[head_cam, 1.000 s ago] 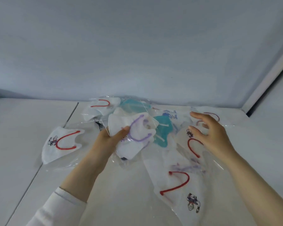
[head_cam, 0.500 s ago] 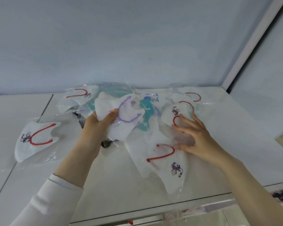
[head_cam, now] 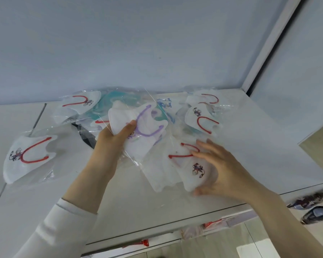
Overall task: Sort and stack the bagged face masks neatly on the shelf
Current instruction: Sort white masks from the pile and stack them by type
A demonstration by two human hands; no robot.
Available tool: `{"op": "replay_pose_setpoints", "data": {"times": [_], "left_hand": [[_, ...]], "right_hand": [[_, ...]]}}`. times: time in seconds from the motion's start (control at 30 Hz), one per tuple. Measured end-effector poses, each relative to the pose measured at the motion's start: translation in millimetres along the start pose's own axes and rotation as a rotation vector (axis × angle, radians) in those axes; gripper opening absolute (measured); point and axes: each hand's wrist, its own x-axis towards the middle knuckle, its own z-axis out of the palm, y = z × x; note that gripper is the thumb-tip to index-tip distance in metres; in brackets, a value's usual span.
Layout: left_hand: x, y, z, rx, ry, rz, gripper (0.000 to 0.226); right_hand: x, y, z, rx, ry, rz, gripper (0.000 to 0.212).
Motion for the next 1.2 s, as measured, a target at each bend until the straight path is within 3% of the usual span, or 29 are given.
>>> {"op": "replay_pose_setpoints", "data": {"times": [0.2,0.47,0.6,0.7,0.73,0.83,0.93,1.1,1.2], "left_hand": [[3.3,2.7,2.6,-0.018,-0.003,0.02,0.018],[5.7,10.1,-1.3,-0.039,0.059,0.07,0.01],[2.6,7.1,1.7,-0.026,0.129,0.074,0.009],[-8.2,1.4,12.1,0.011,0.174,0.053,0.013],[-11.2,-1.5,13.6,0.013,0.199,0.048,0.016],[-20.9,-9.8,14.2,0.019,0.288,0.072,0.01],[-36.1,-16.6,13.7,-0.002,0.396,0.1,0.007],[-63.7,-16.8,-1.7,-0.037,0.558,0.142,0.007],[-78.5,-16.5,-10.6,-0.036,0.644,0.144,0.01]], "right_hand": [[-17.0,-12.1,3.5,0.063,0.211,-0.061,0.057],[0.3,-26.1,-44.8,0.314,0.441,0.055,0.029],[43.7,4.7,-56.7,0.147,0.473,0.135,0.034],[67.5,26.7,-38.1,-0.041,0.174,0.194,0.05],[68.5,28.1,-30.5,-0.103,0.142,0.146,0.055],[56.4,20.1,-11.1,-0.131,0.256,-0.077,0.07],[41.4,11.4,7.8,-0.132,0.2,-0.202,0.084],[33.3,13.3,10.6,-0.018,0.22,-0.219,0.059],[23.6,9.4,6.5,-0.05,0.16,-0.3,0.075]]}}
